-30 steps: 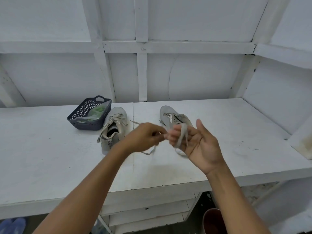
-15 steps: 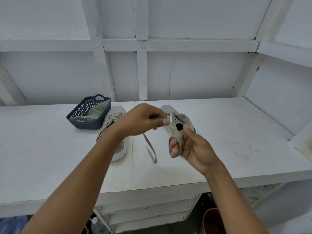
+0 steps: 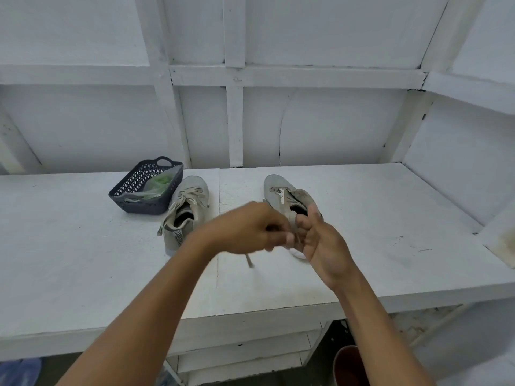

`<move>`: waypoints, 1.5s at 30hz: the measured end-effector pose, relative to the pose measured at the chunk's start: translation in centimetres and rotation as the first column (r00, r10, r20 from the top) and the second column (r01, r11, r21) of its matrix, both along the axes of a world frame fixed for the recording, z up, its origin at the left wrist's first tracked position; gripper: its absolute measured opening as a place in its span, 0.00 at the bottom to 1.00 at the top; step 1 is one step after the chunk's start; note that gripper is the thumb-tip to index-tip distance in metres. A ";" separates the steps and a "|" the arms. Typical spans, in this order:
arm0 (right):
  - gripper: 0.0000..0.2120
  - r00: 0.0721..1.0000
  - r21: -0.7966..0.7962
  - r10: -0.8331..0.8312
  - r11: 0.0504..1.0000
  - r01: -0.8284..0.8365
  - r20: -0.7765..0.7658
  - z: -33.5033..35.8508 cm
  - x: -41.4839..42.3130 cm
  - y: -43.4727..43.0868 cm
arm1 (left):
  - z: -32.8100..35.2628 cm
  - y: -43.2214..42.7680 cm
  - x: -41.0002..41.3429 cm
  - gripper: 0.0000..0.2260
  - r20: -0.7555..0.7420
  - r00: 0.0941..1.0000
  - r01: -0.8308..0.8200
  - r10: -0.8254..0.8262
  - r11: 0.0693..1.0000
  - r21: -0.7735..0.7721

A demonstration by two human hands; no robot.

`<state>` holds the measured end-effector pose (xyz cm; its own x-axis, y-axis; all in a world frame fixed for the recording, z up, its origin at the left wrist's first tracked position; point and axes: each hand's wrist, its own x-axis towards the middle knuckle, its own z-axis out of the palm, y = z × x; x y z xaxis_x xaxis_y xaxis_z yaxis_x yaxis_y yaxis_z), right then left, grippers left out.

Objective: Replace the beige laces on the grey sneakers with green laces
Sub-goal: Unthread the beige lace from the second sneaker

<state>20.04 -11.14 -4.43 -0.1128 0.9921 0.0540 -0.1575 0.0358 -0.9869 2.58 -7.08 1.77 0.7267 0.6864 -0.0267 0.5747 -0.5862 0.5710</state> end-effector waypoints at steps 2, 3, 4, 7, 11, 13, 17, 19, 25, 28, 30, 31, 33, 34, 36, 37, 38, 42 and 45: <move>0.33 1.000 0.013 -0.001 1.000 0.001 0.029 0.1 -0.1 -0.3 | 1.1 0.6 -1.1 0.06 0.106 0.993 -0.053 0.050 0.998 0.025; 0.31 0.999 0.017 0.003 1.000 -0.004 0.043 0.3 -0.2 -0.4 | 1.4 1.1 -1.6 0.06 0.161 0.984 -0.085 0.080 0.996 0.027; 0.28 0.999 0.017 0.014 1.000 -0.015 0.051 0.5 -0.3 -0.5 | 1.4 1.5 -2.1 0.05 0.213 0.971 -0.115 0.108 0.993 0.022; 0.21 0.996 0.000 0.088 0.996 -0.088 0.008 0.9 -0.2 -0.6 | 0.2 2.6 -3.0 0.05 0.363 0.911 -0.199 0.194 0.980 -0.025; 0.25 0.881 -0.016 0.159 0.983 -0.185 -0.446 1.6 -0.1 -0.6 | -3.2 2.5 -2.2 0.08 0.346 0.894 -0.291 0.284 0.956 -0.034; 0.27 0.820 -0.007 0.113 0.990 -0.141 -0.561 1.8 -0.1 -0.3 | -4.8 1.6 -1.5 0.09 0.211 0.950 -0.235 0.232 0.972 -0.011; 0.27 0.962 -0.012 0.010 1.000 -0.014 -0.274 1.4 -0.2 0.4 | -4.8 -0.1 -0.5 0.12 -0.033 0.999 -0.021 0.020 0.998 -0.056; 0.22 0.994 -0.017 -0.082 0.996 0.083 0.068 0.9 -0.4 0.2 | -3.3 -0.1 -0.6 0.11 -0.033 0.999 0.033 -0.035 0.998 -0.052; 0.25 0.974 0.014 -0.038 0.999 0.036 0.223 1.1 -1.6 -1.5 | -0.1 1.8 -2.4 0.05 0.220 0.971 -0.095 0.089 0.995 0.016; 0.18 0.997 -0.007 -0.030 1.000 0.030 -0.066 1.2 -1.4 -1.3 | -1.2 2.3 -2.4 0.06 0.339 0.923 -0.180 0.181 0.983 -0.036; 0.15 0.952 -0.036 -0.045 0.999 0.036 -0.302 1.5 -0.9 -1.0 | -2.5 1.9 -1.7 0.07 0.353 0.910 -0.210 0.216 0.976 -0.057; 0.15 0.937 -0.034 -0.059 0.998 0.051 -0.343 1.5 -0.7 -0.9 | -3.1 1.5 -1.2 0.07 0.350 0.911 -0.210 0.220 0.976 -0.066; 0.15 0.925 -0.018 -0.073 0.997 0.071 -0.372 1.5 -0.4 -0.9 | -4.1 0.6 0.0 0.07 0.343 0.917 -0.193 0.206 0.979 -0.073; 0.15 0.914 -0.017 -0.086 0.996 0.086 -0.395 1.5 -0.3 -0.9 | -4.4 0.2 0.5 0.07 0.347 0.917 -0.185 0.198 0.980 -0.070; 0.17 0.875 -0.040 -0.129 0.991 0.125 -0.467 1.2 0.0 -1.2 | -4.8 -0.6 1.5 0.07 0.367 0.911 -0.193 0.190 0.981 -0.029; 0.19 0.847 -0.062 -0.150 0.989 0.137 -0.511 1.0 0.2 -1.2 | -4.8 -0.8 1.9 0.07 0.370 0.911 -0.204 0.183 0.979 0.018; 0.20 0.817 -0.082 -0.166 0.986 0.145 -0.552 0.8 0.4 -1.3 | -4.8 -1.1 2.3 0.07 0.368 0.915 -0.206 0.165 0.976 0.075; 0.24 0.762 -0.119 -0.211 0.977 0.175 -0.612 0.4 1.6 -2.0 | -5.0 -2.3 4.2 0.08 0.474 0.858 -0.211 0.195 0.977 -0.020; 0.24 0.744 -0.154 -0.257 0.966 0.206 -0.617 -0.2 2.6 -2.8 | -5.7 -2.9 5.5 0.13 0.538 0.812 -0.157 0.224 0.973 -0.169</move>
<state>22.65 -13.93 -4.63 0.1548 0.9871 -0.0413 -0.7373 0.0876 -0.6699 8.12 -9.94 -3.89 0.4979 0.8295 0.2529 0.2380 -0.4111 0.8800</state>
